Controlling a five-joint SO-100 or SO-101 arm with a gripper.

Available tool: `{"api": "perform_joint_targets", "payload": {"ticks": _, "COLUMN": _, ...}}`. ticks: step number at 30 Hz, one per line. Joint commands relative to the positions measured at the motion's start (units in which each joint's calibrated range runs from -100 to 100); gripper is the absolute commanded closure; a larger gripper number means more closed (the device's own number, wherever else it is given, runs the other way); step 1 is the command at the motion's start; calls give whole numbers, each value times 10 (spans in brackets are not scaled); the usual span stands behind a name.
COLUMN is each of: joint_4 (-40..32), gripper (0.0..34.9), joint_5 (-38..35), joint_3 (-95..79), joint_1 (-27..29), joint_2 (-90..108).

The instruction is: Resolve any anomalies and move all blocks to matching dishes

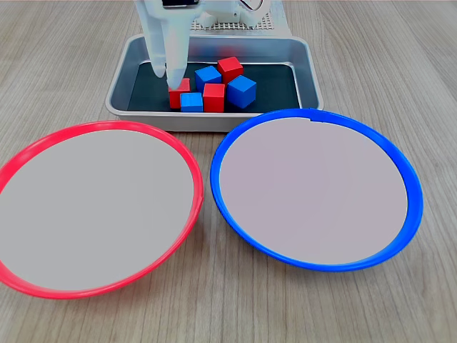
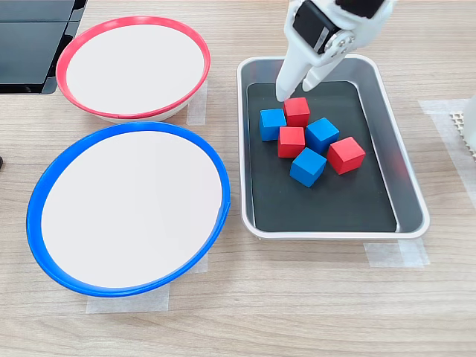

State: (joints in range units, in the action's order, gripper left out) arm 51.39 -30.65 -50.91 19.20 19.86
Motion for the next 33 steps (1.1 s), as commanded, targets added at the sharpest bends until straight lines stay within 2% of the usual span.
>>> {"api": "perform_joint_targets", "payload": {"ticks": 1, "joint_4": -17, "gripper": 222, "joint_5": -5, "joint_3": 19, "joint_1": 8, "joint_2": -17}}
{"api": "perform_joint_targets", "payload": {"ticks": 12, "joint_4": -40, "gripper": 192, "joint_5": 3, "joint_3": 0, "joint_1": -24, "joint_2": -49}}
{"api": "perform_joint_targets", "payload": {"ticks": 20, "joint_4": -43, "gripper": 197, "joint_5": 5, "joint_3": -19, "joint_1": -47, "joint_2": -46}}
{"api": "perform_joint_targets", "payload": {"ticks": 22, "joint_4": -45, "gripper": 217, "joint_5": 4, "joint_3": -23, "joint_1": -50, "joint_2": -46}}
{"api": "perform_joint_targets", "payload": {"ticks": 24, "joint_4": -50, "gripper": 252, "joint_5": 4, "joint_3": -25, "joint_1": -54, "joint_2": -46}}
{"api": "perform_joint_targets", "payload": {"ticks": 25, "joint_4": -52, "gripper": 293, "joint_5": 4, "joint_3": -25, "joint_1": -55, "joint_2": -46}}
{"api": "perform_joint_targets", "payload": {"ticks": 28, "joint_4": -54, "gripper": 334, "joint_5": 4, "joint_3": -18, "joint_1": -57, "joint_2": -45}}
{"api": "perform_joint_targets", "payload": {"ticks": 33, "joint_4": -42, "gripper": 346, "joint_5": 19, "joint_3": 30, "joint_1": -64, "joint_2": -20}}
